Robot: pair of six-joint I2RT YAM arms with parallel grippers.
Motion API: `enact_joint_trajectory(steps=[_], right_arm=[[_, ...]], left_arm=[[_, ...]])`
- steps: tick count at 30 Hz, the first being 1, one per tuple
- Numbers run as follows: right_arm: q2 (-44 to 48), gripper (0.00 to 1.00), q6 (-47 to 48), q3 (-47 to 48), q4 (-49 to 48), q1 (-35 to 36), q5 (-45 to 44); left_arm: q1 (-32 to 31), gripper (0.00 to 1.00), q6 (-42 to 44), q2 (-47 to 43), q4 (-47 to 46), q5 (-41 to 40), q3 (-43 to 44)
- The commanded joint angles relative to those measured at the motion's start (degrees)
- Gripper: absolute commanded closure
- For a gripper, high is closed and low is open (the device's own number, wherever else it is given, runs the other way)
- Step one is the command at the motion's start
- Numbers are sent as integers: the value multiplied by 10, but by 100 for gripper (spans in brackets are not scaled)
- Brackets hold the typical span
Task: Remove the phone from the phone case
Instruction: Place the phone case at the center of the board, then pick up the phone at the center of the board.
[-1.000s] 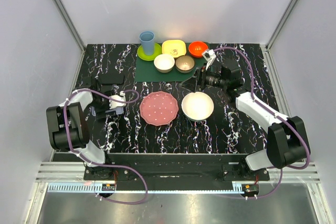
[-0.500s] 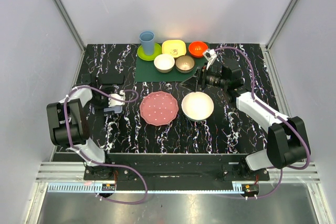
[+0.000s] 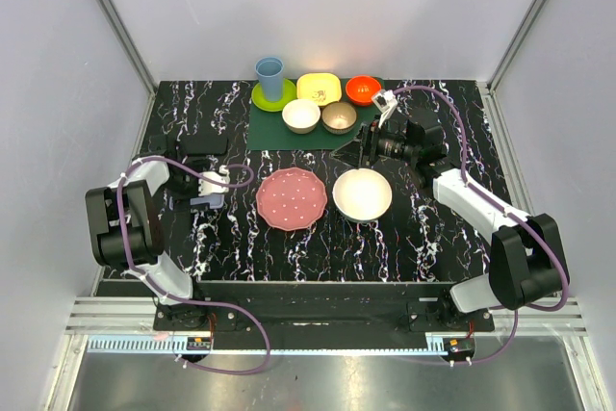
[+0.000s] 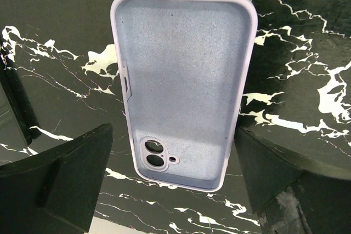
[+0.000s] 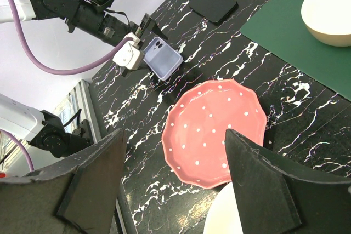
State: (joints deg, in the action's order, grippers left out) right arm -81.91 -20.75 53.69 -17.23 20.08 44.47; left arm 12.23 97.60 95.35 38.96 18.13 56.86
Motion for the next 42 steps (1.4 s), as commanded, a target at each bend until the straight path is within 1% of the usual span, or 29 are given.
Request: enact_joint_trajectory(steps=[1, 8, 13, 15, 17, 19, 20, 21, 22, 23, 24, 25, 26, 29, 30, 31, 32, 34, 35, 36, 39, 42], right_arm=[[22, 22, 6, 13, -20, -5, -5], [39, 22, 16, 22, -5, -17, -5], [60, 18, 59, 44, 37, -42, -27], [68, 15, 97, 62, 72, -50, -50], [73, 10, 128, 84, 118, -66, -85], [73, 7, 163, 99, 146, -84, -124], [69, 4, 172, 113, 168, -92, -135], [67, 3, 188, 121, 182, -98, -143], [62, 2, 193, 131, 199, -110, -167], [51, 2, 199, 150, 229, -115, -179], [45, 0, 221, 160, 244, -119, -191], [39, 0, 234, 167, 257, -122, -205], [26, 0, 243, 176, 275, -130, -240], [-2, 0, 278, 176, 284, -151, -271], [-11, 0, 286, 176, 285, -168, -274], [-19, 0, 288, 177, 287, -178, -276], [-39, 0, 289, 181, 292, -189, -276], [-62, 0, 284, 188, 298, -226, -265], [-86, 0, 281, 200, 307, -236, -262], [-101, 0, 278, 207, 313, -252, -262], [-154, 0, 280, 242, 342, -268, -264], [-206, 0, 291, 279, 380, -269, -275]], left_arm=[[7, 1, 12, 17, -28, -12, -15], [10, 1, 22, -40, -4, 11, -26], [11, 1, 27, -104, 25, 30, -39], [14, 1, 25, -135, 37, 36, -40], [19, 1, 14, -156, 44, 54, -36], [25, 1, -4, -188, 54, 83, -24], [25, 1, -35, -198, 54, 94, -19], [25, 1, -50, -221, 58, 104, -10], [27, 1, -64, -234, 58, 128, -6], [28, 1, -99, -247, 59, 145, -3], [27, 1, -117, -270, 59, 158, 2], [28, 1, -136, -282, 59, 188, 5], [27, 1, -173, -293, 59, 202, 8], [27, 1, -231, -336, 58, 252, 17], [26, 1, -279, -352, 57, 262, 24], [26, 1, -306, -358, 56, 281, 29], [25, 1, -367, -364, 55, 287, 40], [18, 1, -433, -372, 51, 294, 58], [16, 1, -485, -373, 51, 295, 76], [13, 1, -509, -373, 51, 297, 85], [-1, 1, -576, -377, 48, 318, 109], [-47, 1, -645, -389, 10, 295, 105]])
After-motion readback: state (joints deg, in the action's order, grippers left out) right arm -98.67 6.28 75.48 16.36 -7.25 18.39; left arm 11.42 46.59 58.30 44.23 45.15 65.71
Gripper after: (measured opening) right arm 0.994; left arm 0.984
